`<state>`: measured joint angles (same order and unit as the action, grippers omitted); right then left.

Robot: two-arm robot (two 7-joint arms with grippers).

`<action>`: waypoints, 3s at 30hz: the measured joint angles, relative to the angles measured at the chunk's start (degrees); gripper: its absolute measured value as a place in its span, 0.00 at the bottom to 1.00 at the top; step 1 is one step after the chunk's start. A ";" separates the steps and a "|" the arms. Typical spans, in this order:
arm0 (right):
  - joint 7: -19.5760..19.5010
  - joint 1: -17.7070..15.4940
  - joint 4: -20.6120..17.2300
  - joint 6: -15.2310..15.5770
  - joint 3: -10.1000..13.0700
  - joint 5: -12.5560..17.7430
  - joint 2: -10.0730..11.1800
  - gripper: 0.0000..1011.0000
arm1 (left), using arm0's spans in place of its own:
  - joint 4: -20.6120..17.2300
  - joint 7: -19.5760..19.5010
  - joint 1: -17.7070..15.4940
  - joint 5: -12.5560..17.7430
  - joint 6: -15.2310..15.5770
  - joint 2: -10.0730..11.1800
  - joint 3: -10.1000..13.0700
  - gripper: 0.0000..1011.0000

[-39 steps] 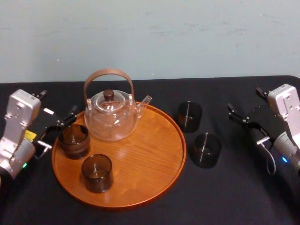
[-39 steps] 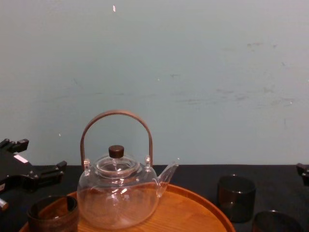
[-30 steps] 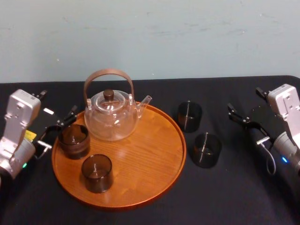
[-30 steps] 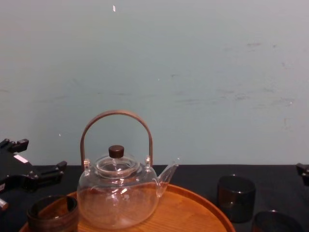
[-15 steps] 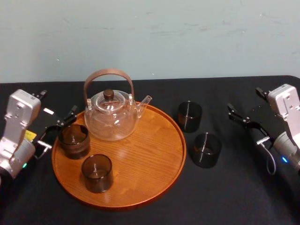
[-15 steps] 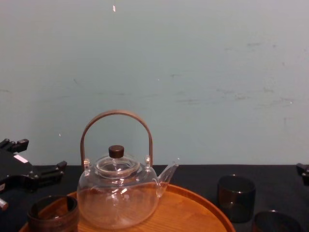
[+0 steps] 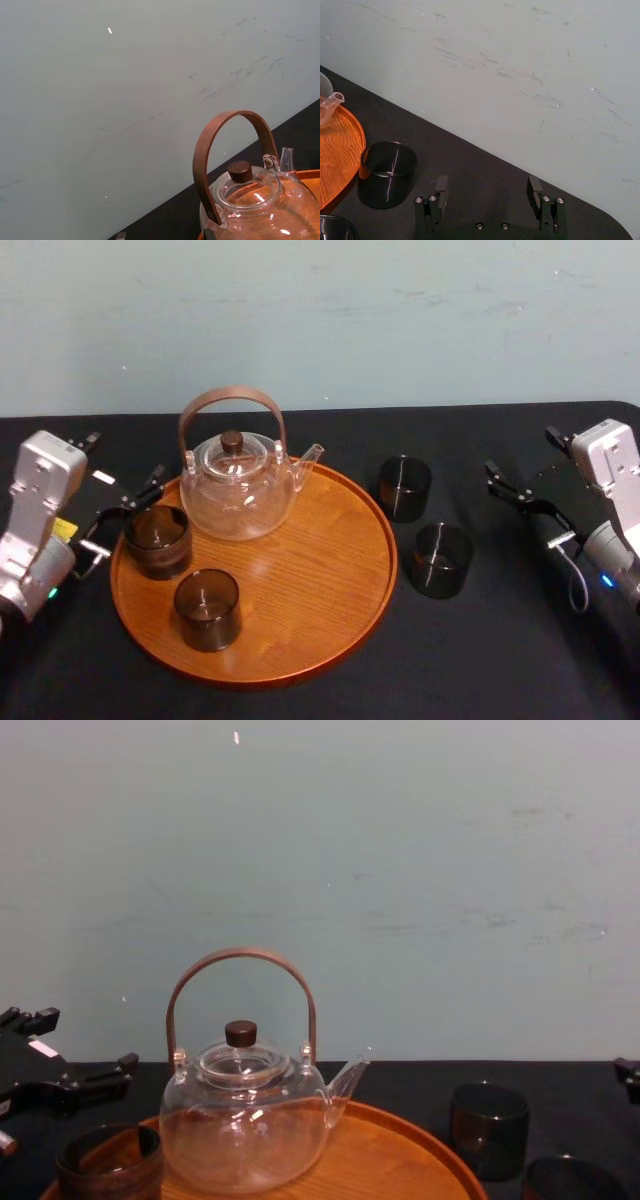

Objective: Pick up the glass from the table and place it on the tray.

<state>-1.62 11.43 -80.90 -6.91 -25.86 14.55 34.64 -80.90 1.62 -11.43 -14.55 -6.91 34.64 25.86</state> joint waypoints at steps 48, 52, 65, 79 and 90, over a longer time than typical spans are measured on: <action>9.32 -8.54 -10.31 9.91 6.81 8.13 4.98 0.99 | 0.00 0.00 0.00 0.00 0.00 0.00 0.01 0.99; 11.10 -10.92 -12.77 12.13 8.01 9.56 6.43 0.99 | 0.00 0.00 0.01 0.00 0.00 0.00 0.00 0.99; 15.53 -15.02 -16.89 15.61 9.45 10.48 8.93 0.99 | 0.00 0.00 0.00 0.00 0.00 0.00 0.00 0.99; 19.52 -15.17 -17.75 17.96 7.98 8.17 8.42 0.99 | 0.00 0.00 0.00 0.00 0.00 0.00 0.00 0.99; 22.12 -14.26 -17.49 19.66 6.93 6.40 6.78 0.99 | 0.00 0.00 0.00 0.00 0.00 0.00 0.00 0.99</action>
<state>20.50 -2.83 -98.39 12.75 -18.93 20.95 41.42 -80.90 1.62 -11.43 -14.55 -6.91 34.65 25.86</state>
